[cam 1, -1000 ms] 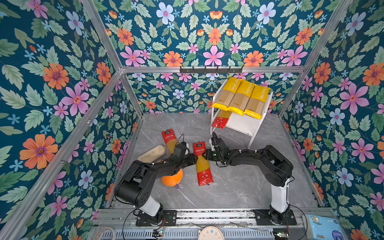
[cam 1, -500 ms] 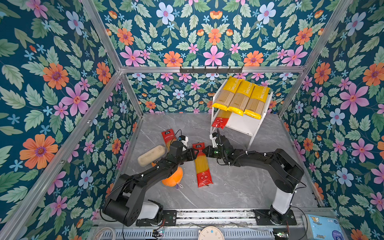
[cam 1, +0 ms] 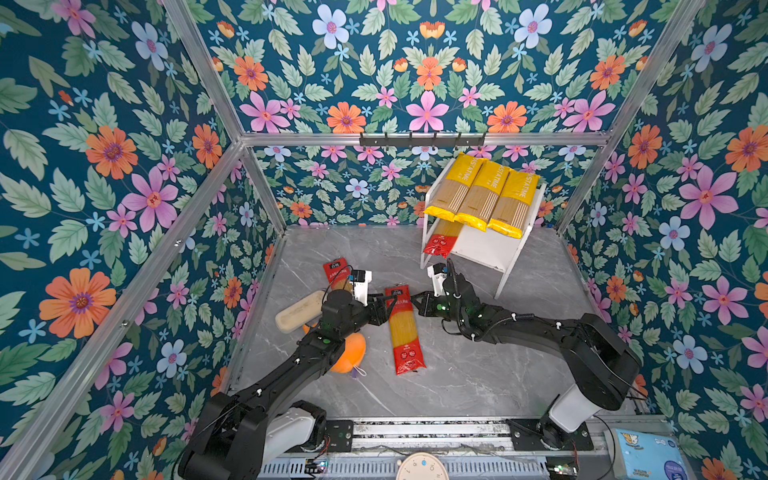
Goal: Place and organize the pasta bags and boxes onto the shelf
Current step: 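Grasp the pack's top end with the left gripper while the right holds, then lift the red pack upright with both grippers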
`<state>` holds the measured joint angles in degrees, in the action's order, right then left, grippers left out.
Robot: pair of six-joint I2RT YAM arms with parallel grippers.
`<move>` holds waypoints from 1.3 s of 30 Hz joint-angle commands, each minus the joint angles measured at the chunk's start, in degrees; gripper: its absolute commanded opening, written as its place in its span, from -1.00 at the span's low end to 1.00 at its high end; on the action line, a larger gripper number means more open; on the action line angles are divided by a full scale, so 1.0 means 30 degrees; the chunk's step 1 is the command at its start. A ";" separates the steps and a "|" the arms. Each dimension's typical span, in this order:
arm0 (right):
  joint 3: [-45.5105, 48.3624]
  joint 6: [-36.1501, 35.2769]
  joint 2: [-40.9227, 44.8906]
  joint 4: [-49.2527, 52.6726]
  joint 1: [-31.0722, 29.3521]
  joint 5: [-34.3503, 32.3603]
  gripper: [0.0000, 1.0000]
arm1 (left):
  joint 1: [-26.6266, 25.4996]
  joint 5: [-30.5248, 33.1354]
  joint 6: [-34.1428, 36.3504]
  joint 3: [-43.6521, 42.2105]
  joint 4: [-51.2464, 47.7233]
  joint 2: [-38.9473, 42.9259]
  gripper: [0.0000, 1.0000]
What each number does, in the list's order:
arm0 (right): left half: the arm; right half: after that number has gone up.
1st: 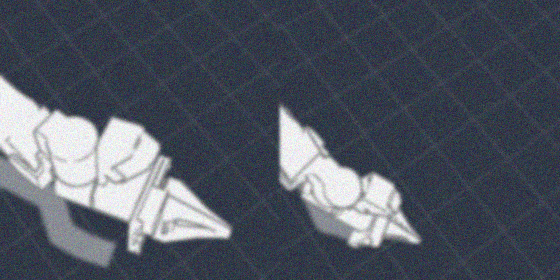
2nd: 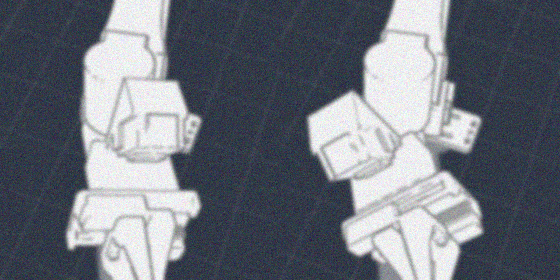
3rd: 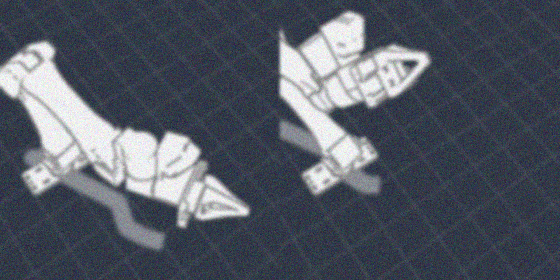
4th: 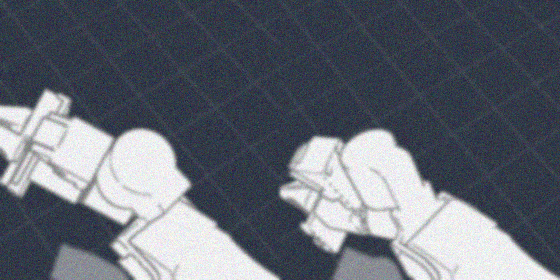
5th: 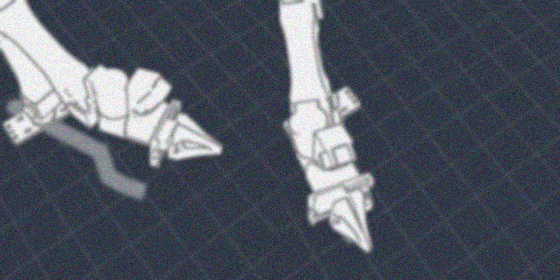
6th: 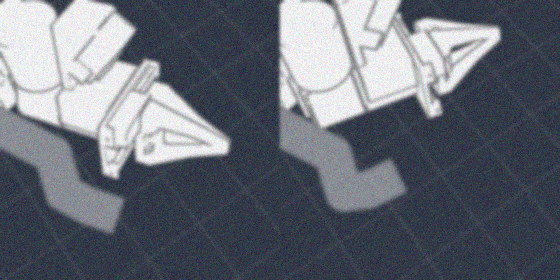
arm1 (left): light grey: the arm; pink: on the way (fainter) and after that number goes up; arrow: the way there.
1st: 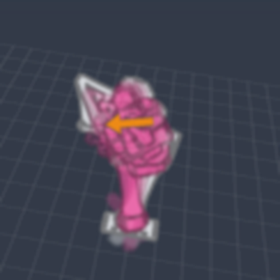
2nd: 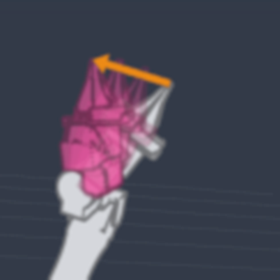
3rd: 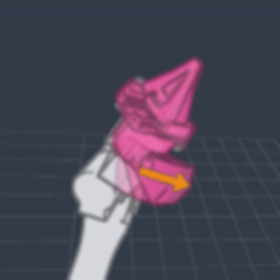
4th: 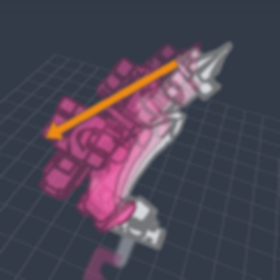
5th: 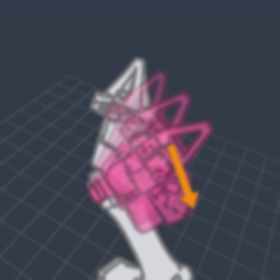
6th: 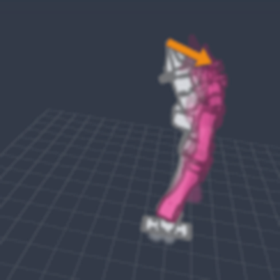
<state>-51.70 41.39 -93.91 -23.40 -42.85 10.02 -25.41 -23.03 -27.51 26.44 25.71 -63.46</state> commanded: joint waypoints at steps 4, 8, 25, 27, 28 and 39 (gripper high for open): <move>-0.0834 -0.0282 -0.1123 0.1673 -0.0034 -0.0615 -0.66 | 0.0293 0.0326 -0.0747 0.0018 0.0354 -0.1130 0.19; -0.0909 -0.0091 -0.2090 0.2771 0.0029 -0.0767 -0.34 | 0.0295 0.0890 -0.2139 0.0549 -0.1905 -0.3183 0.17; -0.2663 0.1556 -0.6273 0.2565 0.0242 0.2809 -0.10 | -0.0751 0.0255 -0.5130 -0.0426 0.1426 -0.8762 0.03; -0.2363 0.1912 -0.6314 0.1260 0.0222 0.3515 -0.22 | -0.0890 0.0024 -0.5320 -0.0419 0.1895 -0.8904 0.00; -0.2175 0.2077 -0.6275 0.0548 0.0297 0.3829 -0.27 | -0.0904 -0.0076 -0.5386 -0.0407 0.2014 -0.8863 -0.01; -0.0666 0.1452 -0.4039 -0.1791 0.0430 0.3219 -0.84 | -0.0688 0.0472 -0.3655 0.1157 -0.1811 -0.5360 0.00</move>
<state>-54.52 46.68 -107.42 -24.08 -41.50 19.51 -27.81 -21.80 -41.41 28.80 23.22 -80.93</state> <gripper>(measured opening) 0.098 0.500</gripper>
